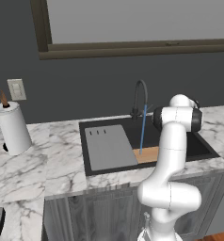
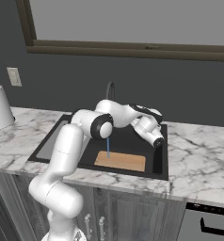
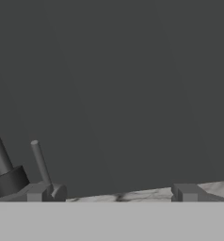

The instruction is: Turn on the sink faucet with hot water and rinse the cutting board for ten seconds, then turn off the faucet. Push the cutting board to reach the water if necessary.

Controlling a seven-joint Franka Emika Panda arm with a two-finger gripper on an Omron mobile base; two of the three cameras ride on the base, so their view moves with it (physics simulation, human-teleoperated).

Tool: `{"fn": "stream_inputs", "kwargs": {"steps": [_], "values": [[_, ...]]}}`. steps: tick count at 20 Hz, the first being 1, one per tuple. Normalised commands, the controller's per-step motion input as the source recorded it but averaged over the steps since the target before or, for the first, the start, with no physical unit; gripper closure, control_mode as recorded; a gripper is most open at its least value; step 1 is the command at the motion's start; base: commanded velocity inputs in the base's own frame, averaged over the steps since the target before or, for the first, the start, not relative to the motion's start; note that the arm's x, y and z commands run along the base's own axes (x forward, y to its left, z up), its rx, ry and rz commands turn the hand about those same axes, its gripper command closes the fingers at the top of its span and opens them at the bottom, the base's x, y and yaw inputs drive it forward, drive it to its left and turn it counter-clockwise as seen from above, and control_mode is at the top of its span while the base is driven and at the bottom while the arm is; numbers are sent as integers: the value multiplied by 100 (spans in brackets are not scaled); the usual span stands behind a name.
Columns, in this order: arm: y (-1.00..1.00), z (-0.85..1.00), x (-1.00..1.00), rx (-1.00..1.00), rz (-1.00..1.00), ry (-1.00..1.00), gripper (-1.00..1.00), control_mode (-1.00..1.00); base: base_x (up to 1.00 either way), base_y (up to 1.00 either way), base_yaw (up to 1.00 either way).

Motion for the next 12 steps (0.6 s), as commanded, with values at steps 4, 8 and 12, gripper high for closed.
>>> {"fn": "stream_inputs", "kwargs": {"steps": [4, 8, 12], "values": [[0, 0, 0, 0, 0, 0, -100, -100, 0, 0, 0], [0, 0, 0, 0, 0, 0, -100, -100, 0, 0, 0], [0, 0, 0, 0, 0, 0, -100, -100, 0, 0, 0]]}}
